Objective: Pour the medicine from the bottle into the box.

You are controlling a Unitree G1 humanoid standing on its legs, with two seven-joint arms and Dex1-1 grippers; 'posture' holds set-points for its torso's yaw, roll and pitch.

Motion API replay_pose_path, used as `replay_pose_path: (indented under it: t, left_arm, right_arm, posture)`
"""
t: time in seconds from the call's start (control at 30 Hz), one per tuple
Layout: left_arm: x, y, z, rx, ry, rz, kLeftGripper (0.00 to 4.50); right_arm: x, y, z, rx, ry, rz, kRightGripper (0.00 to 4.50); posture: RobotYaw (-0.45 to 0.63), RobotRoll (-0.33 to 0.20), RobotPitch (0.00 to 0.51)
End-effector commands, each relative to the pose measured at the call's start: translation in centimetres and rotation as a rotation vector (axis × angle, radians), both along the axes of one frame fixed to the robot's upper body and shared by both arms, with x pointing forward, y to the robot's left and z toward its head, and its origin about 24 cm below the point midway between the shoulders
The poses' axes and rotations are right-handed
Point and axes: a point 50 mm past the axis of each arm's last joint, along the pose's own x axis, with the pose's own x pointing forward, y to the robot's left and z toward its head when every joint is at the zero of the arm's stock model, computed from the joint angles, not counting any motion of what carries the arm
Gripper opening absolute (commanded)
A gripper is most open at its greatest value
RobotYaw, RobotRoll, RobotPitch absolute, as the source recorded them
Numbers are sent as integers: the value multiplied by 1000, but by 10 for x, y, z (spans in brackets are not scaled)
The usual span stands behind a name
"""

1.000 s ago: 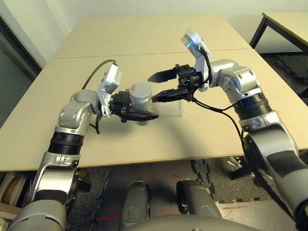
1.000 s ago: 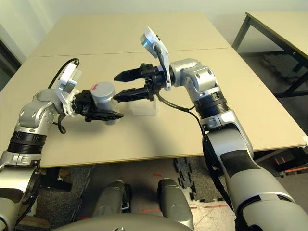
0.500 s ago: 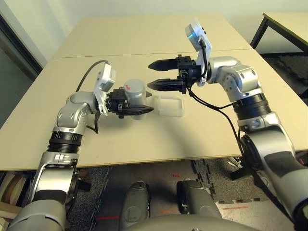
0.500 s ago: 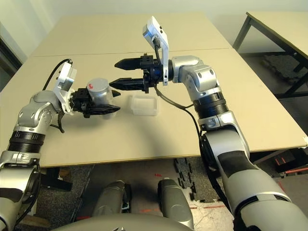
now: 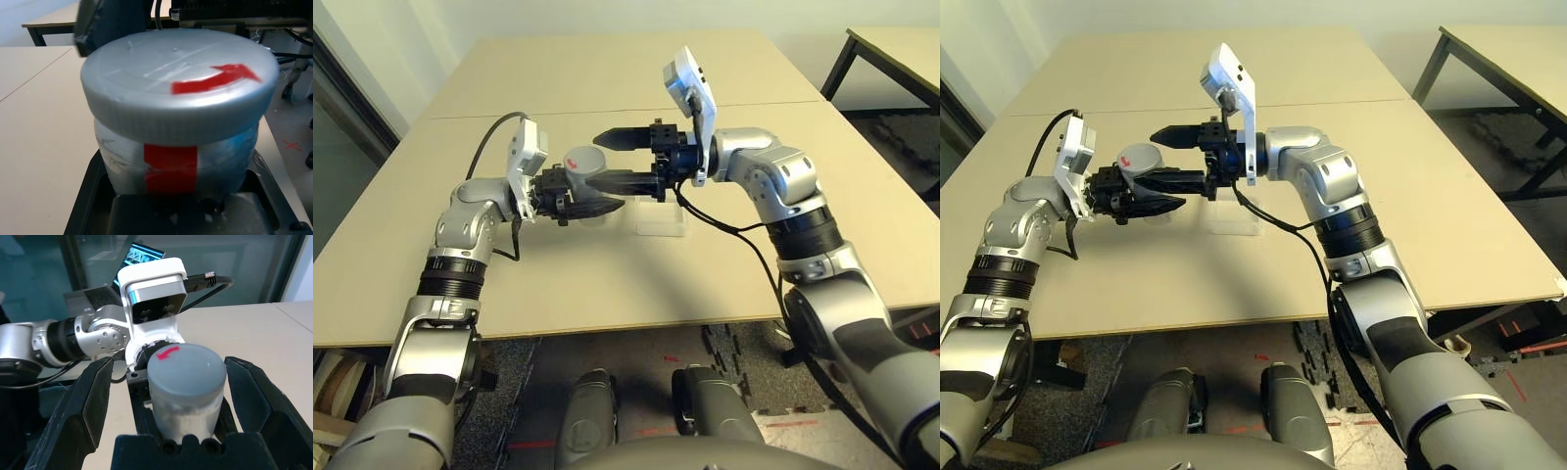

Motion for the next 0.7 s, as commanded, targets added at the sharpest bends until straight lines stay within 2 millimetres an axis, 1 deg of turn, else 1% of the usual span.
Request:
replay_pose_path:
  t: [0.03, 0.3, 0.47, 0.57, 0.7]
  left_arm:
    - [2, -3, 3, 7, -14, 0, 2604]
    - [-2, -8, 1, -2, -3, -29, 2604]
    - [-5, -12, 1, -12, 2, -46, 2604]
    - [-7, -12, 1, -16, 11, -55, 2604]
    - [-10, -9, 0, -16, 20, -53, 2604]
  right_arm:
    - [2, 8, 2, -15, -31, -13, 4500]
    - [7, 18, 0, -3, -37, -48, 4500]
    - [11, 19, -3, -2, -29, -66, 4500]
    - [15, 14, -6, 2, -8, -87, 4500]
    - [22, 0, -11, -10, 1, -123, 4500]
  posture:
    - [-73, 0, 37]
    - [-69, 0, 40]
    - [-66, 0, 42]
    - [-65, 0, 42]
    - [-65, 0, 42]
